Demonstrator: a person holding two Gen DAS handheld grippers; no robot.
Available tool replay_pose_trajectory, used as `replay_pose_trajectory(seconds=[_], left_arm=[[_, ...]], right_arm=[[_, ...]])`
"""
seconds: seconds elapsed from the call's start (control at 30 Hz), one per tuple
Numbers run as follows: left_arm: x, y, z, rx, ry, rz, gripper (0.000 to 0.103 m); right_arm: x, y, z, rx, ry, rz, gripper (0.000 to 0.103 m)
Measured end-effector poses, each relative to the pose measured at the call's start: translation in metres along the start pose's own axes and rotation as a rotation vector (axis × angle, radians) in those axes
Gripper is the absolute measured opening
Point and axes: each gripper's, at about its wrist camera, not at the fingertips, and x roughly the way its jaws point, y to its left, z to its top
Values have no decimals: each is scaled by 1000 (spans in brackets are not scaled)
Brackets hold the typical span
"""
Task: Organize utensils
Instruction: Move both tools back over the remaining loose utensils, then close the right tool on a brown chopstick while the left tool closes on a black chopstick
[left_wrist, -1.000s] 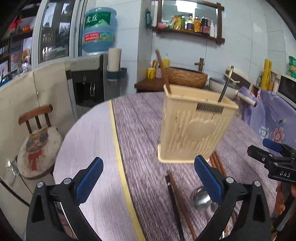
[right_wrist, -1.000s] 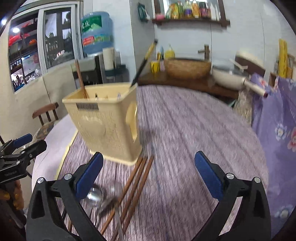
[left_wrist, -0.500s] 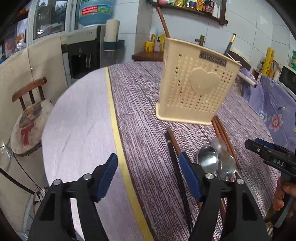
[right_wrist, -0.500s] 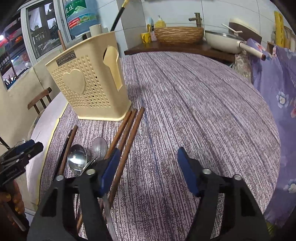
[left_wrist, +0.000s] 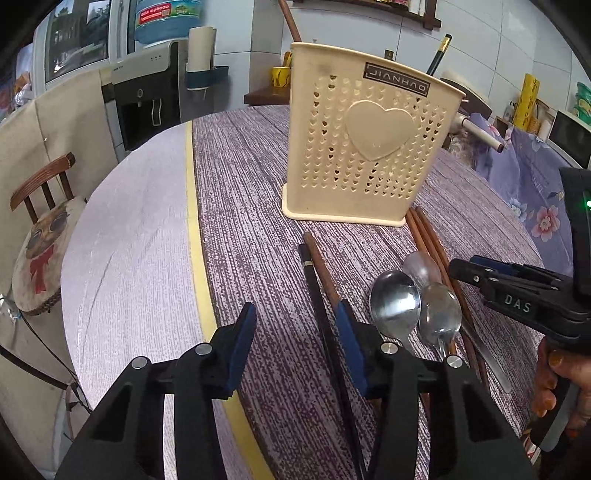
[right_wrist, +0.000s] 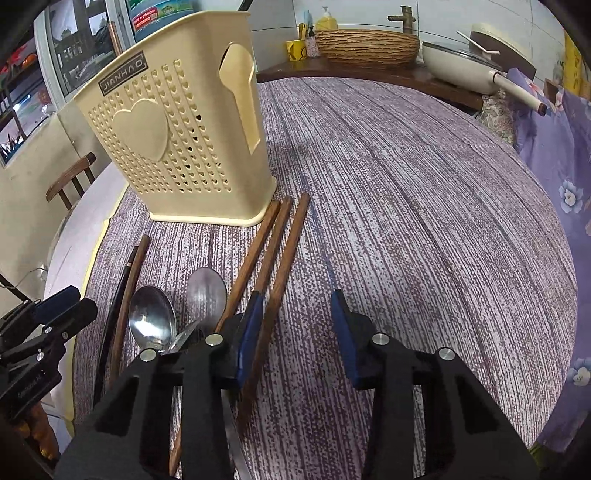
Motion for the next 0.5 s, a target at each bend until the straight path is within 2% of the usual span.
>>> replay_pose_trajectory(seconds=[0.07, 0.2, 0.33, 0.5], left_arm=[[1, -3, -1, 11, 7, 0, 41], [3, -5, -3, 16, 17, 3, 38], [3, -7, -5, 11, 23, 1, 38], [5, -10, -4, 20, 30, 2, 37]], right_arm=[[3, 1, 0, -1, 2, -6, 37], [7, 0, 4, -7, -1, -35, 28], [12, -4, 14, 15, 12, -18, 26], [22, 0, 28, 4, 15, -41, 25]])
